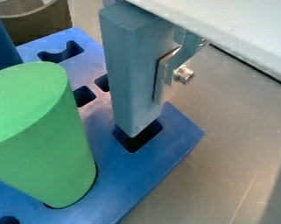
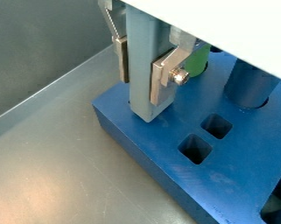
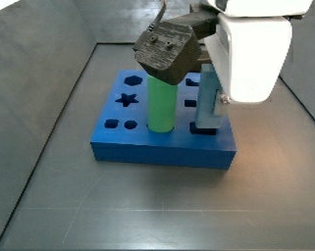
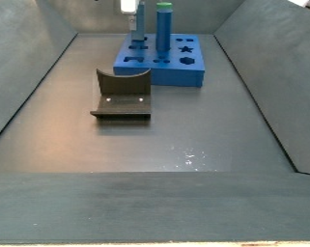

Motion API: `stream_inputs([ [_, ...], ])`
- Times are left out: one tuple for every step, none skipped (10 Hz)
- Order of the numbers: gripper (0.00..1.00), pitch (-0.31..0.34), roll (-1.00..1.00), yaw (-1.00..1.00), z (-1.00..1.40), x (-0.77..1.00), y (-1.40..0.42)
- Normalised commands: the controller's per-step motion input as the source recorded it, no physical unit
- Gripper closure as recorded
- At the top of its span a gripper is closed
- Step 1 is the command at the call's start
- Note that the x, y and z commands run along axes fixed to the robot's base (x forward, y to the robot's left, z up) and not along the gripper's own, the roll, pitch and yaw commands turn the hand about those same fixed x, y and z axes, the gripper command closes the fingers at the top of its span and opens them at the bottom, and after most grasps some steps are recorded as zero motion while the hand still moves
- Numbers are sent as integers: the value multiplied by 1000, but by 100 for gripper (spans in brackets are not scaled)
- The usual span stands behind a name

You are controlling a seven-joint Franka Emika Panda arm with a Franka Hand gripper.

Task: Pick up the rectangle object. Move to above the board. Insert the rectangle object.
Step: Insert the rectangle object.

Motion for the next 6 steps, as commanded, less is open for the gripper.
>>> stream_inputs([
  [100,-286,354,0,-189,-311,-246],
  [100,-51,80,0,0,-63,-54],
  [100,0,0,0,-34,0,-26],
  [100,-94,437,0,-166,-46,-417],
  [100,0,83,0,0,0,-49],
  [100,0,-14,0,0,0,3],
])
